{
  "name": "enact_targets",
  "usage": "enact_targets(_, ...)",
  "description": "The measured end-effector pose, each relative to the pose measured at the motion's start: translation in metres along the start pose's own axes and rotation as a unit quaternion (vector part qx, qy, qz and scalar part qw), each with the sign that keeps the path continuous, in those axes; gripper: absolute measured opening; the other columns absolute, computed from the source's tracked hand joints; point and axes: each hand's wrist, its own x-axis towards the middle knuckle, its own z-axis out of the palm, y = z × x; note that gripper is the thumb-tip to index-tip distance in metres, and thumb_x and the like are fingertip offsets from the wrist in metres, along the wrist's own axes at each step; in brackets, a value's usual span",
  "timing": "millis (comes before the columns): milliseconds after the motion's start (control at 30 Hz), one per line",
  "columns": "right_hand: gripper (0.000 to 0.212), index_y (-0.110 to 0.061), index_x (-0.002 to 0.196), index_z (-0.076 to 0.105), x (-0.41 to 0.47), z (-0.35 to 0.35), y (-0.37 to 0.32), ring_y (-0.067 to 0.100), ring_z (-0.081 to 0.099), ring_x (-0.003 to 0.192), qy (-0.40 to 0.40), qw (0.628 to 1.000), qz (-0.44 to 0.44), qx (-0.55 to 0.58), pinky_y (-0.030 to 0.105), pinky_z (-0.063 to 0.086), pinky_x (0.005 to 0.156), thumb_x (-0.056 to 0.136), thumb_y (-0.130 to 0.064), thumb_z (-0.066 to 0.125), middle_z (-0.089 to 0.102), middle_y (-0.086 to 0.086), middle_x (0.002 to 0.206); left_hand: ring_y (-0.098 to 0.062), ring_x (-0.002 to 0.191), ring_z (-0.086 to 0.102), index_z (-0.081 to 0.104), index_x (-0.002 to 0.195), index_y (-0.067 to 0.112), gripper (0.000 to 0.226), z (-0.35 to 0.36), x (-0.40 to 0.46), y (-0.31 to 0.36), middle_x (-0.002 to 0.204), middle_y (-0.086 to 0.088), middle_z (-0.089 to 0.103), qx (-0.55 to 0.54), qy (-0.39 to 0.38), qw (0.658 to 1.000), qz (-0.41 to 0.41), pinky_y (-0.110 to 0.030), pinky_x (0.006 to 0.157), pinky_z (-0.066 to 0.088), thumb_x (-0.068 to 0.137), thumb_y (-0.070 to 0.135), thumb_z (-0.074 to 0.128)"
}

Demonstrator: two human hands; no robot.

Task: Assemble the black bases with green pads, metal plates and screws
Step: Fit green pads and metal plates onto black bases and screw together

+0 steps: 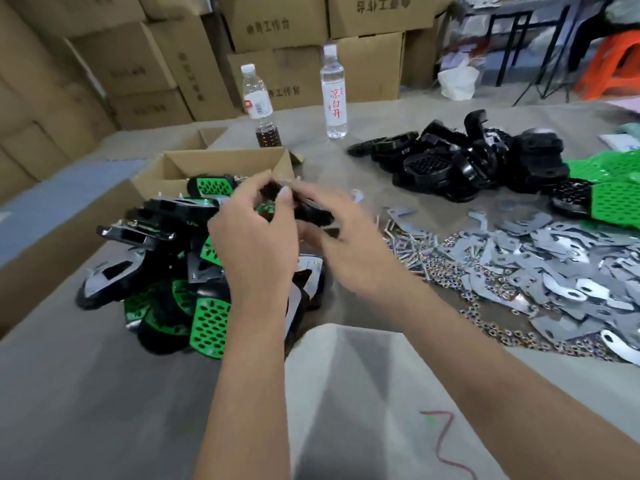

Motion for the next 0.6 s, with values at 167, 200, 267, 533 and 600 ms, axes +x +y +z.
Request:
enact_targets(167, 0.048, -0.044, 0.155, 0.041, 0.050, 0.059, 0.001, 0.034, 0.024, 0.149, -0.154, 0.929, 0.014, -0.337, 0.057, 0.023, 0.118, 0.107, -0.040, 0.047, 0.040, 0.003, 0.160, -0.040, 0.156, 0.016, 0.063, 0.142, 0.029, 0.040, -0.028, 0.010, -0.019, 0.160, -0.019, 0.041, 0.246, 0.046, 0.963, -0.097, -0.046, 0.126, 0.012, 0.103, 0.034, 0.054)
enact_targets(200, 0.047, -0.046, 0.154, 0.042, 0.055, 0.060, 0.001, 0.035, 0.022, 0.149, -0.169, 0.924, 0.026, -0.343, 0.058, 0.021, 0.117, 0.107, -0.040, 0.047, 0.040, 0.005, 0.159, -0.040, 0.158, 0.009, 0.061, 0.144, 0.031, 0.041, -0.028, 0.009, -0.021, 0.164, -0.019, 0.035, 0.244, 0.040, 0.963, -0.108, -0.046, 0.126, 0.008, 0.105, 0.035, 0.052)
enact_targets(267, 0.044, -0.041, 0.150, 0.050, 0.059, 0.056, 0.001, 0.034, 0.026, 0.146, -0.192, 0.929, 0.045, -0.313, 0.059, 0.023, 0.116, 0.106, -0.037, 0.048, 0.044, 0.003, 0.156, -0.039, 0.159, 0.007, 0.060, 0.146, 0.026, 0.043, -0.024, 0.008, -0.019, 0.164, -0.019, 0.035, 0.229, 0.053, 0.967, -0.100, -0.046, 0.127, 0.005, 0.105, 0.035, 0.051)
enact_targets(533, 0.032, -0.021, 0.130, 0.070, 0.050, -0.060, 0.045, 0.031, 0.053, 0.128, 0.014, 0.915, 0.128, -0.382, 0.044, 0.042, 0.105, 0.101, -0.033, 0.060, 0.068, 0.009, 0.129, -0.035, 0.145, 0.037, 0.071, 0.113, 0.012, 0.027, 0.068, -0.016, 0.042, 0.134, -0.011, 0.060, 0.022, 0.083, 0.996, 0.037, -0.036, 0.124, 0.020, 0.087, 0.015, 0.063)
enact_targets(600, 0.043, -0.023, 0.137, 0.061, 0.044, -0.105, 0.066, 0.036, 0.039, 0.137, 0.104, 0.835, 0.193, -0.505, 0.050, 0.045, 0.105, 0.095, -0.030, 0.067, 0.055, 0.013, 0.140, -0.029, 0.135, 0.044, 0.070, 0.108, 0.015, 0.020, 0.098, -0.026, 0.053, 0.123, -0.002, 0.060, -0.012, 0.018, 1.000, 0.014, -0.036, 0.117, 0.028, 0.089, 0.013, 0.064)
